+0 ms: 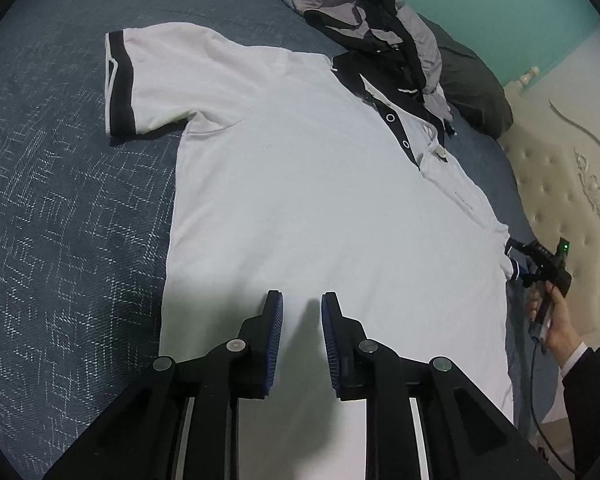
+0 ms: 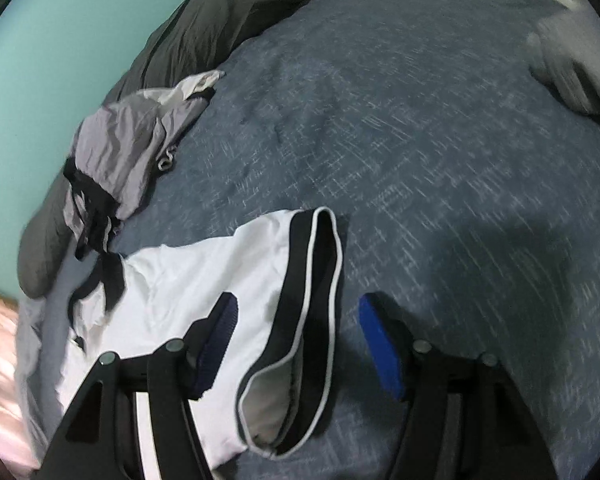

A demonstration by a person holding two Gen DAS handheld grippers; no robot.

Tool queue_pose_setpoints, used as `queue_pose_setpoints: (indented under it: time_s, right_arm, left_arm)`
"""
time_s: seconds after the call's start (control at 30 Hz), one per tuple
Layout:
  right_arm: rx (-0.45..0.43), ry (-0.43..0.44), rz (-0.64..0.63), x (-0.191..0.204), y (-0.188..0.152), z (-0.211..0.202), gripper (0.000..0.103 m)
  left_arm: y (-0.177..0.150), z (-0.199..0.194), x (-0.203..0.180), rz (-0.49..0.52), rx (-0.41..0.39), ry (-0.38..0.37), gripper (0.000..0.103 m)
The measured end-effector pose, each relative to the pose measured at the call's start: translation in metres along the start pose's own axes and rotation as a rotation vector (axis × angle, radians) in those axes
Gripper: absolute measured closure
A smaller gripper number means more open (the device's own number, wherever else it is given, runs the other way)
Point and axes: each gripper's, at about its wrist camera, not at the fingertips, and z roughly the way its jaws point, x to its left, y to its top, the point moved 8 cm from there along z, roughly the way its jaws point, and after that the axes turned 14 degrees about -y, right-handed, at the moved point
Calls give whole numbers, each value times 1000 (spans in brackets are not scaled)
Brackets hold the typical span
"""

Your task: Fold clothes

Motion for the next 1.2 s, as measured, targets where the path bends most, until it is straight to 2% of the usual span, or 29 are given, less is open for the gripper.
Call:
queue_pose_setpoints:
  time_s: [0.07, 0.2, 0.27, 0.37, 0.7, 0.83, 0.93, 1.07, 1.2]
  right_arm:
    - [-14, -15, -32, 2, 1, 3, 43]
    - [-46, -32, -75, 6, 3, 3, 78]
    - [-59, -47, -99, 7, 3, 2, 90]
    - [-73, -39, -120, 10, 2, -4, 96]
    - [-137, -8, -252, 49, 3, -43, 99]
    - [-153, 15, -320, 75, -6, -56, 99]
    - [-150, -7, -319, 80, -6, -57, 99]
    - [-129, -34, -226, 61, 0, -49, 99]
    - [-61, -84, -170, 35, 0, -30, 95]
  left_arm:
    - [1, 5, -1, 3, 2, 2, 81]
    - [-1, 3, -1, 16, 5, 12, 80]
    - [0, 4, -3, 20, 2, 15, 80]
    - [2, 4, -4, 20, -2, 16, 79]
    - [1, 5, -2, 27, -2, 39, 66]
    - [1, 3, 0, 36, -4, 54, 64]
    - [0, 2, 3, 31, -3, 59, 62]
    - [-1, 0, 5, 27, -2, 62, 62]
    - [-2, 2, 5, 33, 1, 70, 61]
